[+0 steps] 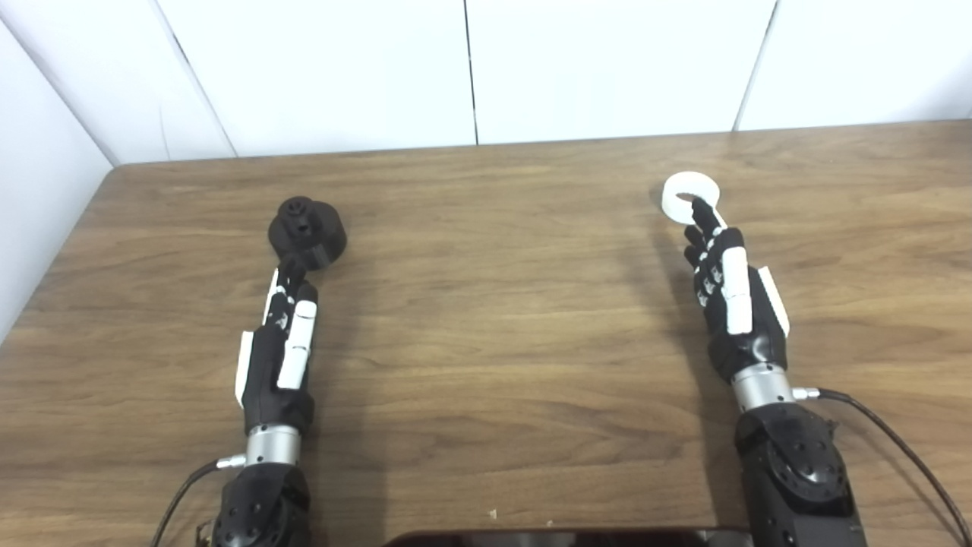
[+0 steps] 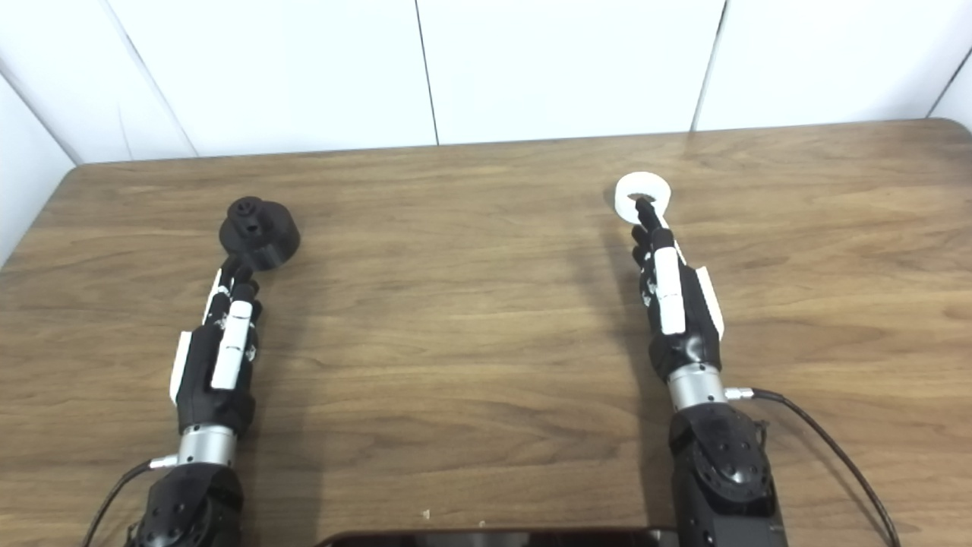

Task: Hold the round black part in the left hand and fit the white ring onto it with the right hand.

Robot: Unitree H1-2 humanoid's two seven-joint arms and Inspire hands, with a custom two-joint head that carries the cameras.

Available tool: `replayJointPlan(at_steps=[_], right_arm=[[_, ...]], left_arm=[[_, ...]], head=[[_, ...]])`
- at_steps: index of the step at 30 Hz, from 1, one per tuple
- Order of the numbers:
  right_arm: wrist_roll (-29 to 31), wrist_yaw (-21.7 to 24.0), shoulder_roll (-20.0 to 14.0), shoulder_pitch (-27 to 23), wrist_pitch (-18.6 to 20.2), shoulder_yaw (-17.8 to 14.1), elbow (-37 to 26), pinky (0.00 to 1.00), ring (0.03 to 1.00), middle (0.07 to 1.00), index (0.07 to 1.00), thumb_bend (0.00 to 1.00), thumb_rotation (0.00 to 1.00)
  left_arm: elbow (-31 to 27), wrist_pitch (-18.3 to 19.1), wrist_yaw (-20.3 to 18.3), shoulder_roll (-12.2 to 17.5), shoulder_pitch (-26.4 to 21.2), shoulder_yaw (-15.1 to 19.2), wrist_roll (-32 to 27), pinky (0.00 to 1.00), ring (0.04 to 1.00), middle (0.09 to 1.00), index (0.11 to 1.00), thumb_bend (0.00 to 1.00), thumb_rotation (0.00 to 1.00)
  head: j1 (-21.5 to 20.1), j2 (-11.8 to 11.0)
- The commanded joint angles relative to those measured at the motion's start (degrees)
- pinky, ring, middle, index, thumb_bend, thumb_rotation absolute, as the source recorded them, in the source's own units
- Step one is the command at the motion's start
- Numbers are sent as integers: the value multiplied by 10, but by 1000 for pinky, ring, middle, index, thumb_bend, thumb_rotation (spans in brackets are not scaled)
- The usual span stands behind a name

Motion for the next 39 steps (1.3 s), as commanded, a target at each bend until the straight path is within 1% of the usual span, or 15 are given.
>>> replayJointPlan(at_steps=[1,8,11,13,16,20,22,23,26,27,28,30,33,36,39], right_arm=[[8,8,-5,-10,-17,-2,-5,1000,993,998,948,585,1000],[11,7,-5,-11,-15,-4,-3,1000,979,990,942,579,1000],[7,4,-5,-12,-15,-4,-2,997,976,986,938,579,1000],[3,3,-6,-13,-14,-3,-2,995,972,984,935,578,1000],[5,4,-5,-15,-16,-4,1,998,973,985,935,573,1000],[10,5,-5,-13,-17,-6,2,998,977,989,935,574,1000],[10,5,-6,-12,-15,-7,1,993,975,988,933,581,1000],[10,6,-7,-12,-14,-7,1,991,975,988,931,587,1000],[9,4,-6,-12,-14,-8,3,987,970,983,927,595,1000],[9,4,-6,-12,-14,-8,4,987,969,982,926,597,1000],[9,4,-6,-12,-14,-8,5,988,969,981,924,599,1000],[9,4,-5,-12,-15,-8,7,992,971,980,922,598,1000],[8,5,-4,-13,-18,-7,9,977,970,979,918,599,1000],[13,5,-1,-14,-21,-8,12,979,971,977,913,608,1000],[6,4,-2,-12,-24,-6,14,972,967,976,909,611,1000]], left_arm=[[-12,3,-6,6,-11,-6,4,1000,1000,1000,1000,607,677],[-15,-2,-1,3,-10,-5,7,1000,1000,1000,1000,580,648],[-17,6,2,4,-11,-4,12,1000,1000,1000,1000,572,672],[-16,9,6,12,-14,-8,36,1000,1000,1000,1000,553,662],[-17,20,2,36,-20,-9,65,1000,1000,1000,1000,617,591],[-21,39,18,55,-41,-3,108,998,1000,1000,969,735,443],[-24,45,16,80,-52,-7,143,979,995,997,967,769,420],[-25,49,15,88,-56,-8,154,965,992,998,963,817,412],[-23,57,6,112,-71,-3,161,936,972,995,962,899,395],[-23,64,3,128,-79,-6,178,929,966,994,962,915,392],[-23,74,0,140,-85,-8,190,953,980,997,964,929,386],[-22,91,-6,164,-98,-13,217,943,992,1000,969,937,356],[-21,125,-11,199,-120,-26,269,980,1000,1000,954,895,273],[-18,152,-15,214,-139,-33,297,978,1000,1000,944,907,306],[-10,181,-21,228,-161,-45,330,951,1000,996,930,880,367]], head=[[1,0],[4,1],[6,0],[7,-2],[10,-5],[14,-6],[17,-8],[17,-8],[20,-10],[20,-10],[21,-11],[21,-11],[19,-13],[19,-13],[18,-14]])
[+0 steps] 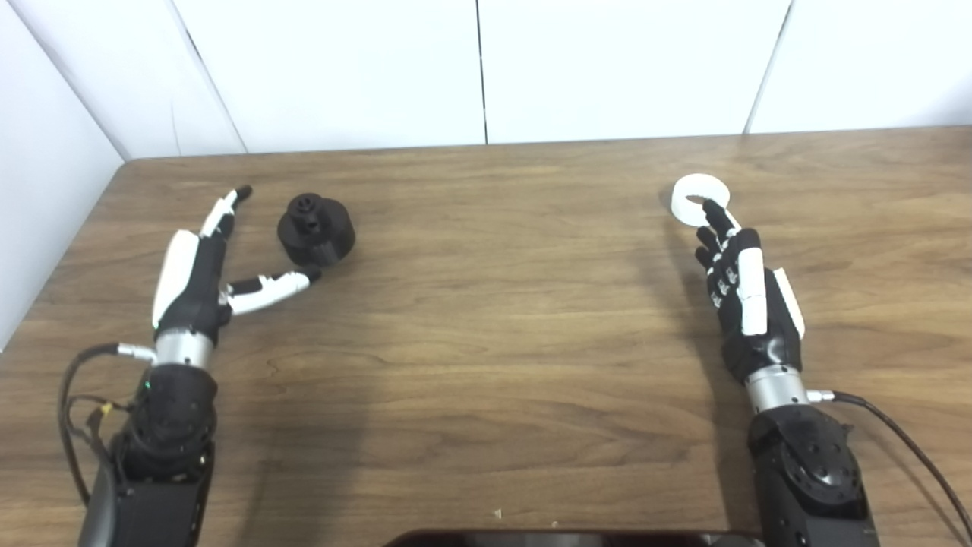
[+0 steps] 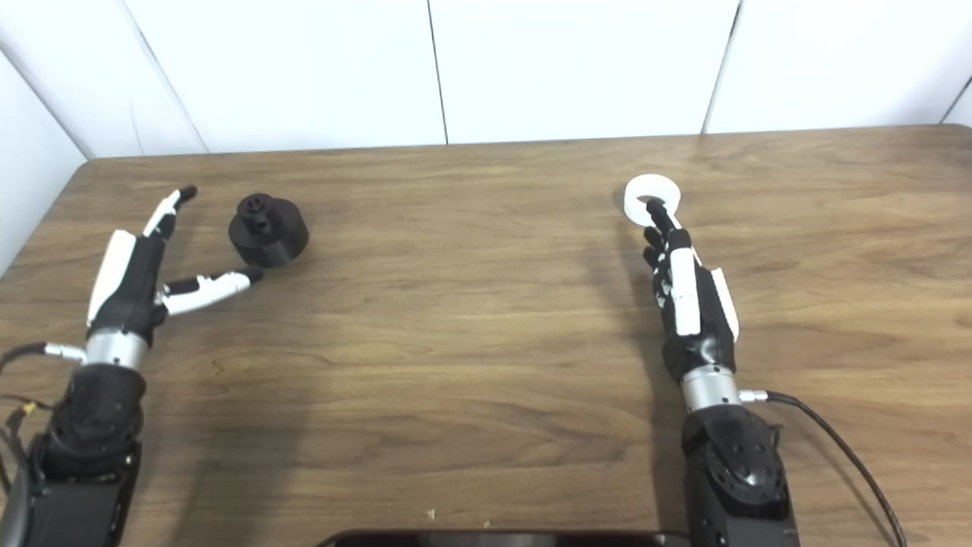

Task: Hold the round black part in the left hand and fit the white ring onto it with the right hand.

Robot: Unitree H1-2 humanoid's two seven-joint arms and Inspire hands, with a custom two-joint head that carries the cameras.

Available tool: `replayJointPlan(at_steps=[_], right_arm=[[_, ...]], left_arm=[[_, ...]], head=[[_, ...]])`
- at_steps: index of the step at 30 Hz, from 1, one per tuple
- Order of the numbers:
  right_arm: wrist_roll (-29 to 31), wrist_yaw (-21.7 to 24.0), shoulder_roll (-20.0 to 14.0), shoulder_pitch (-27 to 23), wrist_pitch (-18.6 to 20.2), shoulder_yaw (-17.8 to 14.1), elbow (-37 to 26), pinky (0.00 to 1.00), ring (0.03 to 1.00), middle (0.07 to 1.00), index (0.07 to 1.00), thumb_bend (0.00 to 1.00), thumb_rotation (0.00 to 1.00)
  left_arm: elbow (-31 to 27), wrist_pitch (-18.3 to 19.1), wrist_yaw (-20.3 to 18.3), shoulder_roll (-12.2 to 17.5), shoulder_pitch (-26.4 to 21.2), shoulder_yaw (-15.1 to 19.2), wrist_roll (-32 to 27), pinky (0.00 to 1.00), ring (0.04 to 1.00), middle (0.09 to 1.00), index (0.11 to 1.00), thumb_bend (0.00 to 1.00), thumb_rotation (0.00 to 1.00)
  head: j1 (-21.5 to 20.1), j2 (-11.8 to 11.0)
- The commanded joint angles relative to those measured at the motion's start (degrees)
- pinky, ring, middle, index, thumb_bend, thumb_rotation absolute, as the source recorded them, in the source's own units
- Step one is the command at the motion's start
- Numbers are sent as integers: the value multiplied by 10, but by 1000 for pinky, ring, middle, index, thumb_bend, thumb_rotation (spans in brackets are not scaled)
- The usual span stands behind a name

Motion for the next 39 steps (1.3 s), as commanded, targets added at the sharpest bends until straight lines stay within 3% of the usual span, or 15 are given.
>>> replayJointPlan(at_steps=[1,8,15,21,29,39], right_arm=[[-1,1,3,-7,-23,0,6,964,964,975,907,611,1000],[0,0,6,-8,-29,-2,9,953,964,975,905,618,1000],[-1,1,5,-4,-29,0,7,952,969,979,909,622,1000],[-7,-3,5,0,-29,-1,9,942,965,974,909,630,1000],[-6,-3,5,-1,-30,-2,10,944,965,973,908,615,1000],[-3,2,-1,-6,-34,-3,17,950,963,969,911,615,1000]], left_arm=[[0,14,-3,24,-34,-10,35,940,1000,996,932,879,374],[41,34,-19,54,-74,-30,71,913,1000,995,940,937,371],[100,10,-45,97,-121,-64,92,883,1000,986,907,994,380],[111,51,-119,132,-162,-105,109,915,1000,998,919,1000,386],[132,36,-151,133,-174,-102,77,916,1000,1000,907,1000,371],[121,45,-200,140,-172,-100,44,912,1000,1000,860,992,304]], head=[[0,0],[0,-4],[0,-6],[2,-9],[5,-10],[8,-9]])
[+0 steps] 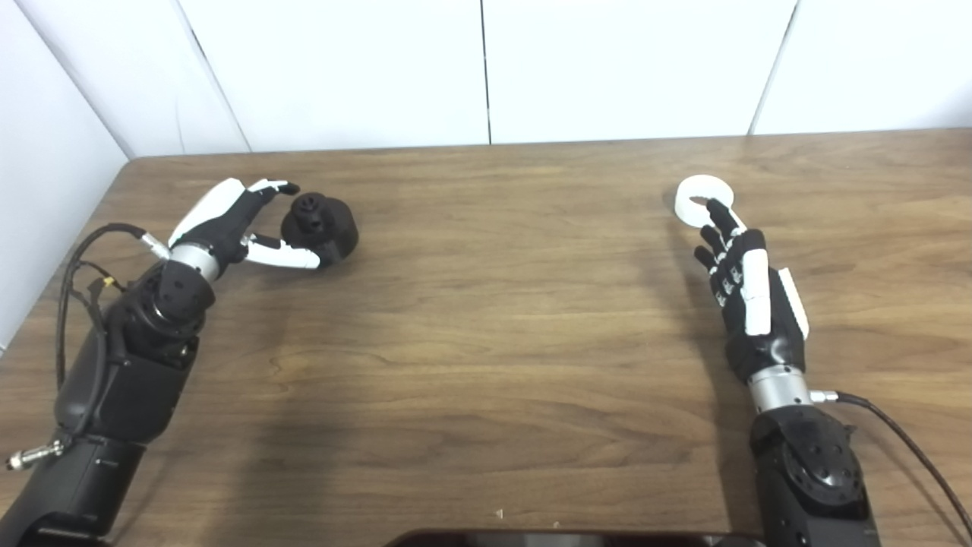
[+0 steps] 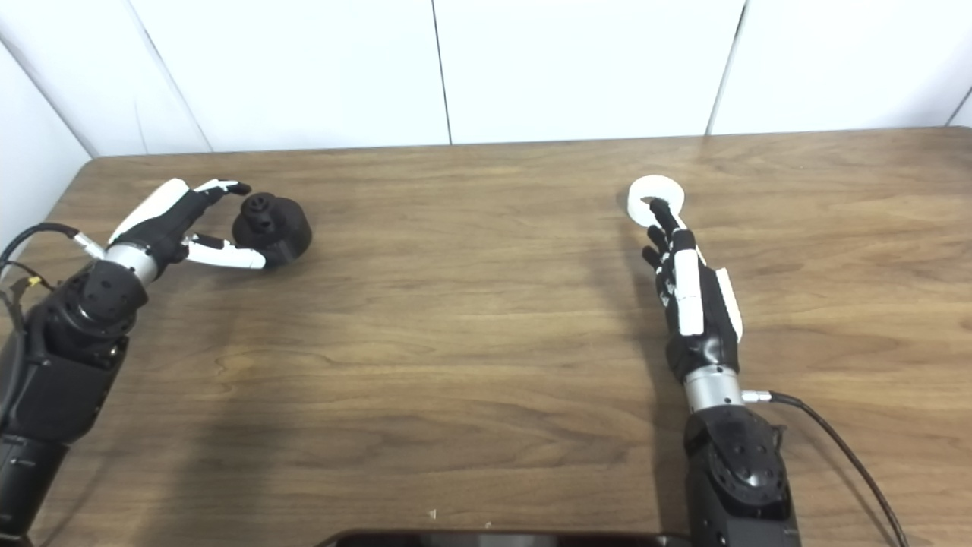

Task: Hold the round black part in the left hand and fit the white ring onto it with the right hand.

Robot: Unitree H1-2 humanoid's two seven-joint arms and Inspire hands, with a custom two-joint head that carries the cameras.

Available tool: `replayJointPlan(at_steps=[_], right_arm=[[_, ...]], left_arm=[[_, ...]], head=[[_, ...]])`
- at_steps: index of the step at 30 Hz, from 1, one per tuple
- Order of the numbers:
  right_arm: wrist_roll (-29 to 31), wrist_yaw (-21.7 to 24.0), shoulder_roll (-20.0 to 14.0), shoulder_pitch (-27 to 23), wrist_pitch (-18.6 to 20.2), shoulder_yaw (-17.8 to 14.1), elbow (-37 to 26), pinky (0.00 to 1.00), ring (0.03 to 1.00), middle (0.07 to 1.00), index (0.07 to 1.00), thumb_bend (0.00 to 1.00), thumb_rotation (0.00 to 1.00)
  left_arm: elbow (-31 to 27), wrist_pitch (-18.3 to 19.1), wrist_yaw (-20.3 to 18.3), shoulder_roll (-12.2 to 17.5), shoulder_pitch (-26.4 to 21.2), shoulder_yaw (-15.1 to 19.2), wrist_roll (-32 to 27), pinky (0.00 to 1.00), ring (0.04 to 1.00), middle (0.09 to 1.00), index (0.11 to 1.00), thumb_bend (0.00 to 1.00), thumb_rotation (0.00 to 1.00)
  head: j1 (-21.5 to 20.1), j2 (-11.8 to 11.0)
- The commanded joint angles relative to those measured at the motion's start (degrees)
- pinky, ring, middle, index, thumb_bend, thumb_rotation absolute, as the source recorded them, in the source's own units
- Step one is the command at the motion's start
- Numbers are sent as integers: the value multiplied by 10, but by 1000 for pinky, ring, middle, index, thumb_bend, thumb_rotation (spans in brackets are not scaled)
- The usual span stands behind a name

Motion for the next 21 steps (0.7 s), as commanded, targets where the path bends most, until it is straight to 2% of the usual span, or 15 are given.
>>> replayJointPlan(at_steps=[1,4,8,14,17,21], right_arm=[[5,5,-1,-2,-26,-2,12,952,964,969,911,615,1000],[10,6,-2,-3,-24,-4,12,956,965,971,912,620,1000],[15,7,-3,-4,-23,-6,11,956,960,967,911,624,1000],[12,5,-7,-4,-21,-6,10,936,953,964,906,644,1000],[13,6,-8,-3,-21,-7,9,934,951,964,904,635,1000],[14,7,-9,-3,-19,-6,8,944,956,970,910,636,1000]], left_arm=[[-15,-8,4,27,-25,9,0,908,1000,1000,852,991,301],[-14,-8,0,27,-26,5,2,900,1000,1000,854,988,296],[-4,-22,8,23,-24,7,-2,887,1000,1000,850,989,299],[7,-17,19,15,-24,4,5,898,1000,1000,858,965,281],[15,-26,30,13,-23,3,10,902,1000,1000,857,966,284],[21,-35,45,11,-25,-1,23,899,1000,1000,850,944,236]], head=[[0,0],[0,0],[0,-1],[1,-2],[1,-4],[0,-5]])
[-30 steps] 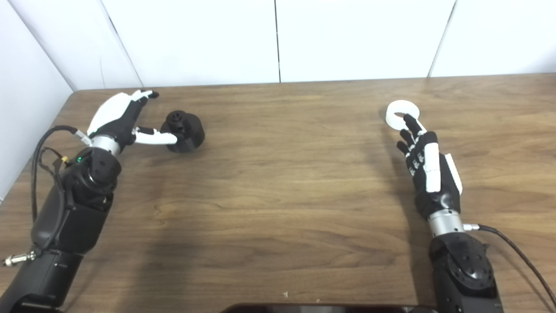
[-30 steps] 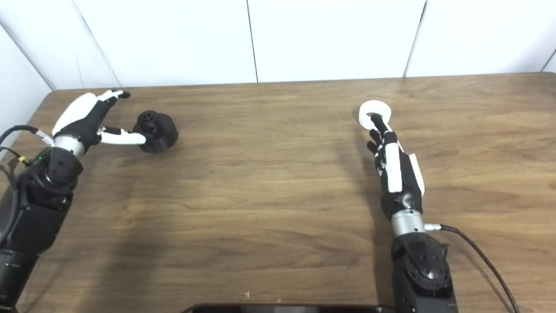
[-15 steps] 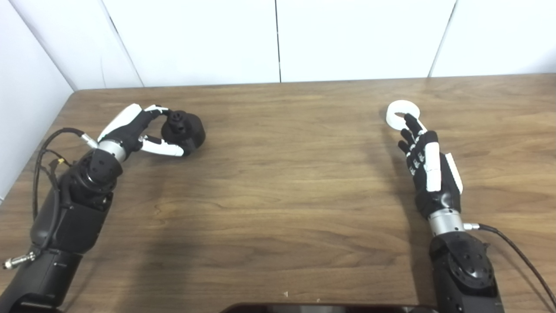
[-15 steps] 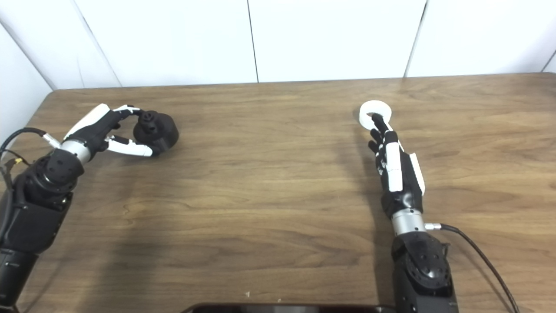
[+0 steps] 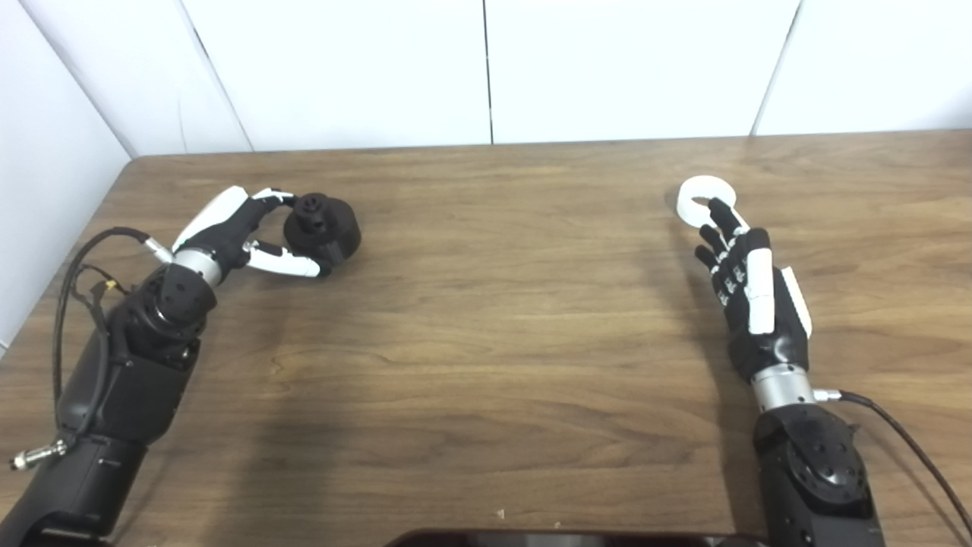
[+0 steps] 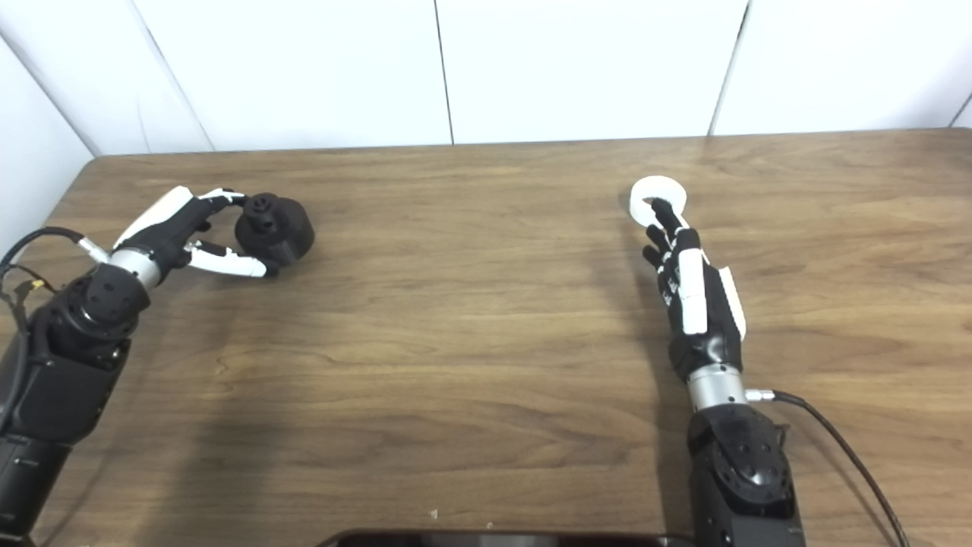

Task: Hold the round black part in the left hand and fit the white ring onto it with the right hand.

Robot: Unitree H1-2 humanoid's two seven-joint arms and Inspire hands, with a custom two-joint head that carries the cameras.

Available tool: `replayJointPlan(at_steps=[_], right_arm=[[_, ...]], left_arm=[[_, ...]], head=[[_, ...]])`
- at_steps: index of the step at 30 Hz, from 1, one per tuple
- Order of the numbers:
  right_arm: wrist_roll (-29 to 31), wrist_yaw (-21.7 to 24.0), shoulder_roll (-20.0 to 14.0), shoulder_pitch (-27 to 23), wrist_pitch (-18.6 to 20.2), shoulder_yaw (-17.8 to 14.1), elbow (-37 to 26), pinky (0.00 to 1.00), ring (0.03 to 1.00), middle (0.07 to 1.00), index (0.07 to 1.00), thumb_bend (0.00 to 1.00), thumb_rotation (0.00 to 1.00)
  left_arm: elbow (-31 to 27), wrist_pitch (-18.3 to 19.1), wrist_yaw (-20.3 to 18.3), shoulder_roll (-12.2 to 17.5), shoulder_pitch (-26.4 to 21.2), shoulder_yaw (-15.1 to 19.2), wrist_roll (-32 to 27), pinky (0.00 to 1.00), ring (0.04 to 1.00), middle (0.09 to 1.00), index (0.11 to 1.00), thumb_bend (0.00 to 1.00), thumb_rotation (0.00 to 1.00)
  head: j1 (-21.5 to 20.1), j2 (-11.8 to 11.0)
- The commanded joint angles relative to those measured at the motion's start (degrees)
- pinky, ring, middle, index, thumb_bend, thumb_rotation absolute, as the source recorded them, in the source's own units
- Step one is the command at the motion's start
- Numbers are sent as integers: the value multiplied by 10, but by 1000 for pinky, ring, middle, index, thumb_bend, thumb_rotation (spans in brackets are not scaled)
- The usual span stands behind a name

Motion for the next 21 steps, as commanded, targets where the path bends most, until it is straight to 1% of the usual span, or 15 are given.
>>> replayJointPlan(at_steps=[1,5,7,12,16,21], right_arm=[[3,6,-4,0,-19,-3,5,941,956,971,911,634,1000],[-2,3,-6,0,-21,-3,5,931,948,968,908,634,1000],[-1,5,-8,-1,-22,-3,7,937,952,969,908,647,1000],[-4,3,-8,-1,-23,-2,7,940,944,964,906,652,1000],[-6,4,-9,0,-22,-1,4,953,947,965,910,659,1000],[-8,4,-10,2,-20,-1,2,991,954,970,913,660,1000]], left_arm=[[2,-21,31,13,-25,3,17,904,1000,1000,841,950,234],[6,-32,47,15,-26,-9,40,975,1000,1000,831,951,246],[8,-35,52,15,-26,-13,48,994,1000,1000,827,957,253],[18,-45,61,18,-29,-27,73,1000,1000,991,828,996,294],[19,-46,62,18,-30,-34,87,1000,1000,984,831,999,300],[16,-36,51,16,-32,-43,99,1000,1000,990,840,1000,348]], head=[[1,0],[1,-2],[0,-2],[-2,-3],[-3,-4],[-5,-3]])
